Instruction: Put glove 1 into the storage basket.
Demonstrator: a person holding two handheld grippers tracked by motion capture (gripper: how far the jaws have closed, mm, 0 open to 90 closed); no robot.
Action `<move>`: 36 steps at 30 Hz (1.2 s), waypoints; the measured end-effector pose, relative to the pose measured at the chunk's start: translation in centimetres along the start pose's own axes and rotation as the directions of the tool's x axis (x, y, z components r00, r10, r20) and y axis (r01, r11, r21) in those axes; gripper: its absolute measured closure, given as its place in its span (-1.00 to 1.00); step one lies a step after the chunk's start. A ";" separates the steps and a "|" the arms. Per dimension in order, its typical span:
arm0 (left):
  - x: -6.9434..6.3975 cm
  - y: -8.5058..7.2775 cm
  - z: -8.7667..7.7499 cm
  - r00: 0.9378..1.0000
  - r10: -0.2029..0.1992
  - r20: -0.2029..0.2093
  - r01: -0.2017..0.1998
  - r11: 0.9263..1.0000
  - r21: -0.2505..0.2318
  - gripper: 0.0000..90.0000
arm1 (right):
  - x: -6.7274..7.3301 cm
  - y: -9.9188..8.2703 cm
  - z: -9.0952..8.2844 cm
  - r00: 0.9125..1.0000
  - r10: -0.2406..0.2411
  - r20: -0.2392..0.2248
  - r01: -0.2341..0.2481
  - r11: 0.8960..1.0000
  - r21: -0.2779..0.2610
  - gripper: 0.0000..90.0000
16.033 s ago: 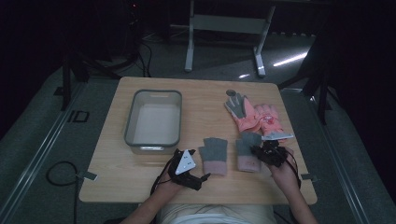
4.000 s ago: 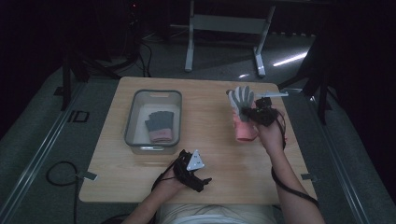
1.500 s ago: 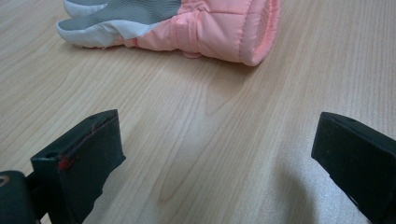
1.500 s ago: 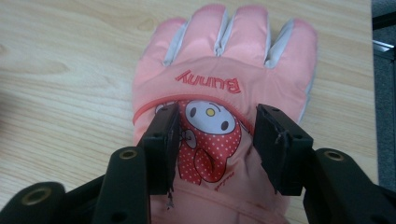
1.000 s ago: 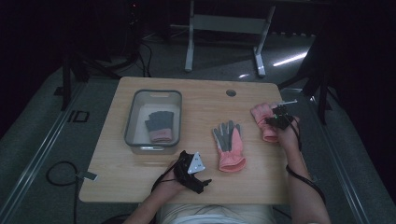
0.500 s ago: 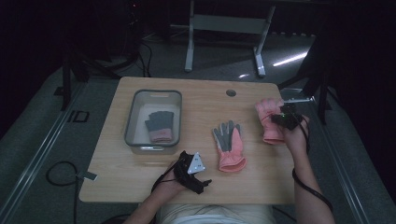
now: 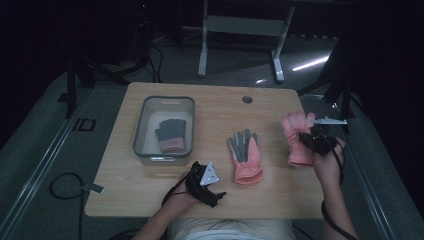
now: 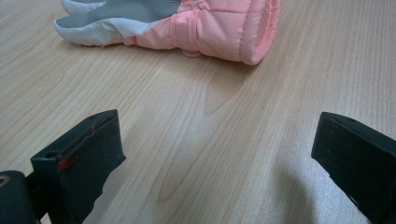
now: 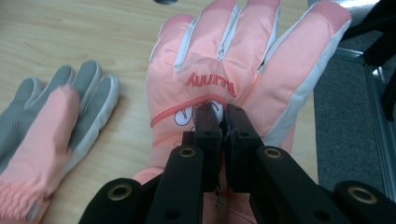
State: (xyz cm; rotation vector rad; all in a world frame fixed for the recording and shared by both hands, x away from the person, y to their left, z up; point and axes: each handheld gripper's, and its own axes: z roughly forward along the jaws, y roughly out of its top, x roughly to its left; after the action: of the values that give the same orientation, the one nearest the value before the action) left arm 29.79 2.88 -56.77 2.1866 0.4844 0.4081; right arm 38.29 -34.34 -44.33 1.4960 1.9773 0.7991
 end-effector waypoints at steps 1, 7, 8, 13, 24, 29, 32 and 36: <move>0.0 0.0 0.0 1.000 0.000 0.001 0.000 1.000 0.001 -0.97 | 0.0 -0.4 -0.2 1.000 0.003 -0.003 -0.003 1.000 -0.003 0.89; 0.0 0.0 0.0 1.000 0.001 -0.001 -0.001 1.000 0.002 -0.97 | 0.3 -2.2 -1.0 0.999 0.038 -0.009 -0.038 0.999 -0.001 0.89; 0.0 0.0 0.0 1.000 -0.001 0.000 0.001 1.000 0.000 -0.97 | 0.5 -3.0 -0.8 0.999 0.040 0.000 -0.040 0.999 0.008 0.89; 0.1 0.0 0.0 1.000 -0.012 0.003 0.012 1.000 -0.008 -0.97 | 0.8 -3.9 -0.1 0.999 0.048 -0.004 -0.048 0.999 0.021 0.89; 0.1 0.0 0.0 1.000 -0.003 0.005 0.003 1.000 0.004 -0.97 | 1.7 -4.8 3.2 0.998 0.060 -0.004 -0.060 0.997 0.058 0.89; 0.0 0.0 0.0 1.000 0.000 0.011 0.000 1.000 0.006 -0.97 | 1.8 -5.4 5.2 0.998 0.059 0.012 -0.060 0.995 0.085 0.88; 0.0 0.0 0.0 1.000 0.002 0.009 -0.002 1.000 0.006 -0.97 | 1.7 -5.5 5.6 0.998 0.065 0.010 -0.065 0.994 0.089 0.87; -0.1 0.0 0.1 1.000 0.003 0.009 -0.003 1.000 0.006 -0.97 | 1.7 -5.8 5.9 0.999 0.044 0.005 -0.044 0.995 0.085 0.83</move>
State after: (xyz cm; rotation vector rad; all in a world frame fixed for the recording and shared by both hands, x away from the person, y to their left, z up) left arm 29.77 2.82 -56.83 2.1942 0.4782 0.3989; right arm 38.31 -33.15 -52.69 1.5933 2.0053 0.7382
